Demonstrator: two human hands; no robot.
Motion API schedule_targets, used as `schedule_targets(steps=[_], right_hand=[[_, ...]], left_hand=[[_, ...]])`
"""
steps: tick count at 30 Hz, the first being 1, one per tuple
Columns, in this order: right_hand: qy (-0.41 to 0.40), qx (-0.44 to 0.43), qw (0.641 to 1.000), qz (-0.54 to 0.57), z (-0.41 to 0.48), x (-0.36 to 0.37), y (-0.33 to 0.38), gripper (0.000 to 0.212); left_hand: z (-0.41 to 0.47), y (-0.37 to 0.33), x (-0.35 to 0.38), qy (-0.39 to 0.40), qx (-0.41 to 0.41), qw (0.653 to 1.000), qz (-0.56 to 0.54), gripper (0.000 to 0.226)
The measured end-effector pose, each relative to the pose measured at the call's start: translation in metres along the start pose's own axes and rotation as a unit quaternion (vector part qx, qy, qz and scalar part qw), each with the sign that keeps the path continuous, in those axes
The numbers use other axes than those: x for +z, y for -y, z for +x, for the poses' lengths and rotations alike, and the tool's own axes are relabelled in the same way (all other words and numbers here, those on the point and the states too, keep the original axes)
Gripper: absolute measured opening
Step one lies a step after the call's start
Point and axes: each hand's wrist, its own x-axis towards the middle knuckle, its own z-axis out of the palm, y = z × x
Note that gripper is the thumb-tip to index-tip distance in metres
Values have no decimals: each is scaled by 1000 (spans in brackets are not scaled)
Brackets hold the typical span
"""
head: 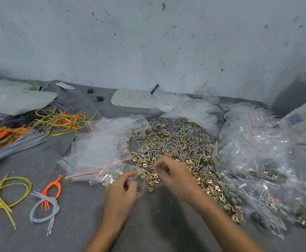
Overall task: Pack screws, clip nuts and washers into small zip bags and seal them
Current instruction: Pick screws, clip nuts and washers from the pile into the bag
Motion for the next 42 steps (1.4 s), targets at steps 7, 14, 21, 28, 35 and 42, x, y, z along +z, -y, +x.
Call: schedule_targets(steps=[7, 14, 21, 28, 35, 42], right_hand=[[-64, 105, 978, -170, 88, -62, -68, 12], [-39, 146, 956, -252, 162, -86, -120, 20], [48, 131, 920, -366, 211, -79, -135, 31], [163, 106, 885, -424, 215, -70, -122, 36], [139, 77, 920, -358, 181, -71, -106, 20], [111, 50, 975, -184, 119, -71, -66, 15]], left_hand=[[0, 3, -1, 0, 5, 1000, 12, 30], [1, 11, -2, 29, -29, 999, -16, 48], [5, 14, -1, 17, -34, 999, -17, 54], [4, 13, -1, 20, -32, 999, -24, 52], [5, 11, -1, 16, -18, 999, -22, 44], [5, 14, 2, 1, -14, 1000, -16, 38]])
